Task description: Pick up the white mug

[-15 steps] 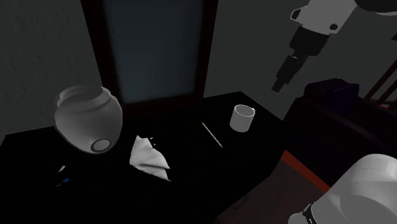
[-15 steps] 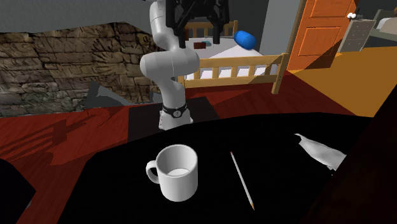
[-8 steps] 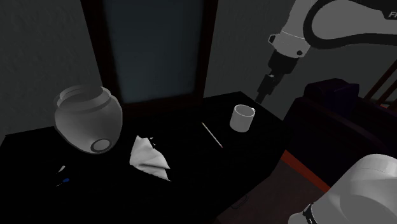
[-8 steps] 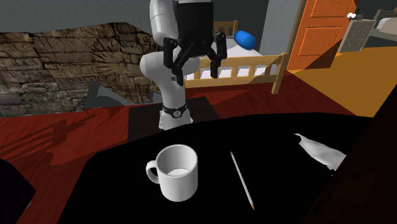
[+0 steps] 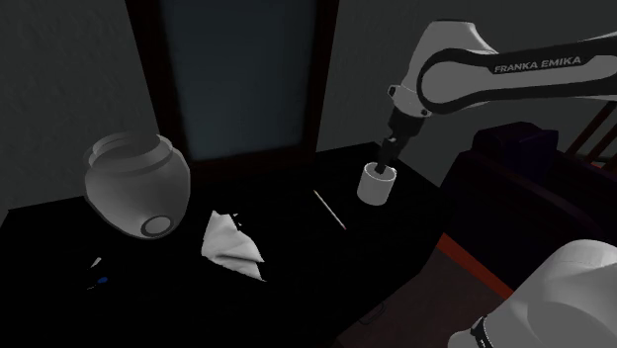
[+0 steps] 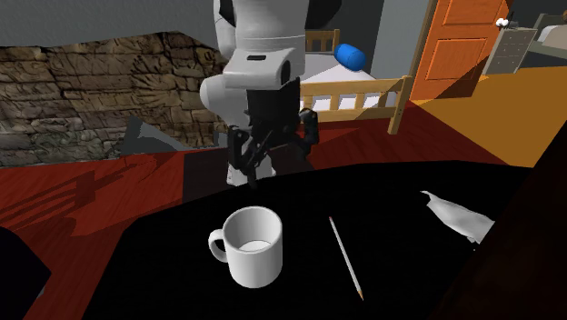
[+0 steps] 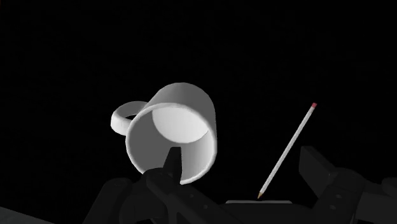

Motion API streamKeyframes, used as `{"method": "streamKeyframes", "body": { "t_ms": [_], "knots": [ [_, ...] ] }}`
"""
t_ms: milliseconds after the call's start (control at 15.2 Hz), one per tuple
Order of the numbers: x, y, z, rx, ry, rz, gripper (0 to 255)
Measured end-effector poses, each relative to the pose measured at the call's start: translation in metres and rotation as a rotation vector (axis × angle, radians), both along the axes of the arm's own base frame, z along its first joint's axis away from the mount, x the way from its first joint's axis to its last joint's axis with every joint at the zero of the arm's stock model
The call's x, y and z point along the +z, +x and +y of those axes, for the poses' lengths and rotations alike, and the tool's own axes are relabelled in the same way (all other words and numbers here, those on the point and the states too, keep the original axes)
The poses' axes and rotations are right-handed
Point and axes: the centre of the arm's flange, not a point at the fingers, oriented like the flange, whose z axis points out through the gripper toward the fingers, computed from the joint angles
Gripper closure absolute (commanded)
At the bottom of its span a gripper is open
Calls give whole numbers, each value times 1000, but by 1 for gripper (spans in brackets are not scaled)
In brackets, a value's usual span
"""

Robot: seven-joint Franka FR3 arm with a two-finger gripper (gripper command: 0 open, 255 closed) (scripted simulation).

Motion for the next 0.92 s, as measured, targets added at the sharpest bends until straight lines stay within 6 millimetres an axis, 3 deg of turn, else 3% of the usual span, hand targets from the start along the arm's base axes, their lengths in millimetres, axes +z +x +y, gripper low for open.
{"method": "streamKeyframes", "body": {
  "t_ms": [330,792,858,924],
  "knots": [
    [-49,29,-11,19,-4,10,0],
    [-86,32,-12,21,-4,10,0],
    [-88,31,-12,21,-4,10,255],
    [-89,31,-12,21,-4,10,255]
  ]
}}
